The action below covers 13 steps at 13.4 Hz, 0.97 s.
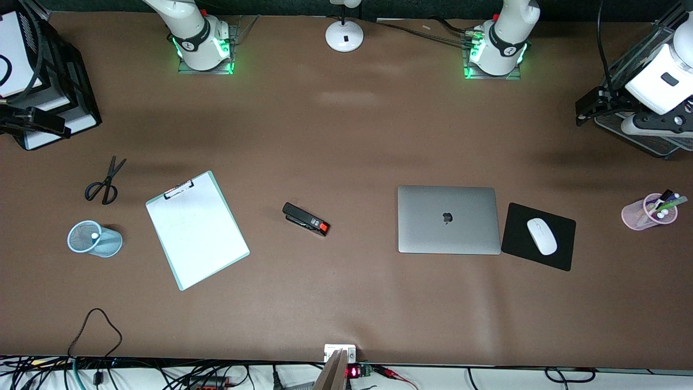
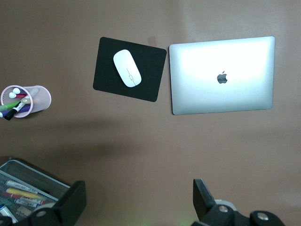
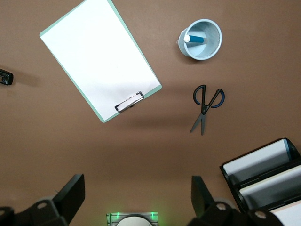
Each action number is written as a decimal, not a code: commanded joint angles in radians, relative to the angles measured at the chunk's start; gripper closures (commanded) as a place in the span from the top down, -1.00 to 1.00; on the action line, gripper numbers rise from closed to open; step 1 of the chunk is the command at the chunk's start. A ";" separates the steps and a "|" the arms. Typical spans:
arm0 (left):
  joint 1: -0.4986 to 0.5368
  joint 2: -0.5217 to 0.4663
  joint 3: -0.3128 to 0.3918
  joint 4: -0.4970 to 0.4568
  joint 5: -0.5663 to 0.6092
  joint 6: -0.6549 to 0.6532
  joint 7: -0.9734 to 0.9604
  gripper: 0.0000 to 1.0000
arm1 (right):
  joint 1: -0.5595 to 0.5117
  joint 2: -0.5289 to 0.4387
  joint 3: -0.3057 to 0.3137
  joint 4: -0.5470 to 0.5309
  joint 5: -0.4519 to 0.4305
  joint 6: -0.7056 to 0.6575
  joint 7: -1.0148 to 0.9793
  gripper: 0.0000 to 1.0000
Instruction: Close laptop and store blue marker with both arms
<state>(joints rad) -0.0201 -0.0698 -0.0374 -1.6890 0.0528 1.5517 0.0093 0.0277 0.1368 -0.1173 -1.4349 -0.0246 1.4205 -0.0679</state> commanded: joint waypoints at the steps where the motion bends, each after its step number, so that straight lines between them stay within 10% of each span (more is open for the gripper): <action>1: -0.001 0.008 0.008 0.026 -0.017 -0.024 0.024 1.00 | 0.000 -0.051 0.008 -0.063 0.000 0.058 0.026 1.00; 13: -0.001 0.008 0.013 0.026 -0.019 -0.030 0.024 1.00 | 0.000 -0.125 0.010 -0.142 -0.001 0.109 0.026 1.00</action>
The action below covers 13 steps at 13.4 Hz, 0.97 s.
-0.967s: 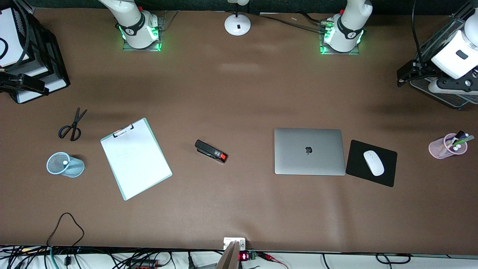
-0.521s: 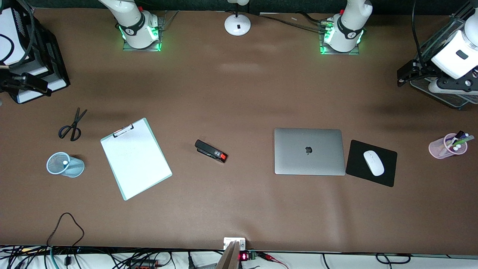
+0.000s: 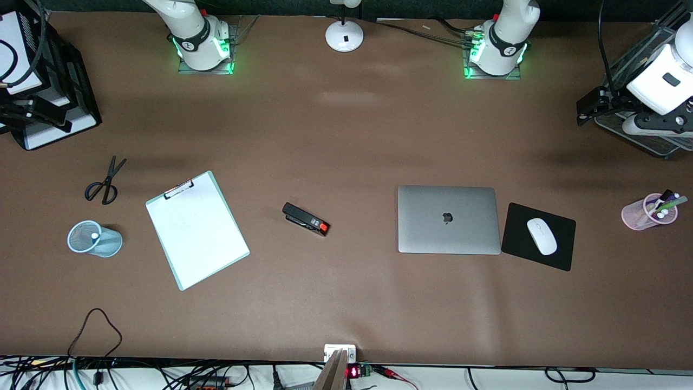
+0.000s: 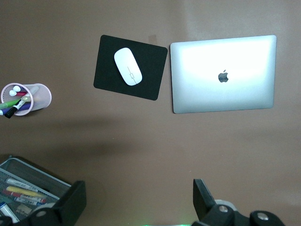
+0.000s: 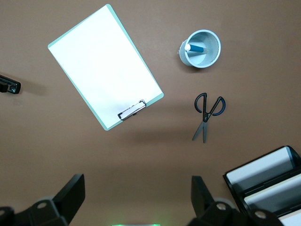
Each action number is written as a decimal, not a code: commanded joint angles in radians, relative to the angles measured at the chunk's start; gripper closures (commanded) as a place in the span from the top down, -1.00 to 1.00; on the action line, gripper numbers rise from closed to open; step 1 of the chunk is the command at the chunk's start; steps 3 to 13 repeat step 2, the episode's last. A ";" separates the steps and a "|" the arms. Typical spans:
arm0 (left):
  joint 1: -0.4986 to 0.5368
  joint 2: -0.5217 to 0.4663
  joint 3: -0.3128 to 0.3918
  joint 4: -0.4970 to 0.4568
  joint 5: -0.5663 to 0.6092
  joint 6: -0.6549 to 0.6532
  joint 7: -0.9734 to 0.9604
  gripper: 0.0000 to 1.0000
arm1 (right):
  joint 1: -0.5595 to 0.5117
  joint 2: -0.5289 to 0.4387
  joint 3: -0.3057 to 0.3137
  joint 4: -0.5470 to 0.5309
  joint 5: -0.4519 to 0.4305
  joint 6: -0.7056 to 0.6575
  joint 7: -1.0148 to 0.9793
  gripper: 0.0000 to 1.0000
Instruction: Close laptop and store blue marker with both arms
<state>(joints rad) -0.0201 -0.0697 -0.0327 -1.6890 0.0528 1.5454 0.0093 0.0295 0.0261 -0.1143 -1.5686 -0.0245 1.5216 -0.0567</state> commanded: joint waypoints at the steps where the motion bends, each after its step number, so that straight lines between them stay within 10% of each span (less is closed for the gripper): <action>1: -0.001 0.007 0.008 0.026 -0.019 -0.024 0.024 1.00 | -0.002 -0.014 0.007 -0.008 -0.002 0.009 0.017 1.00; 13: -0.001 0.007 0.008 0.026 -0.019 -0.024 0.024 1.00 | 0.000 -0.014 0.007 -0.008 -0.002 0.008 0.015 1.00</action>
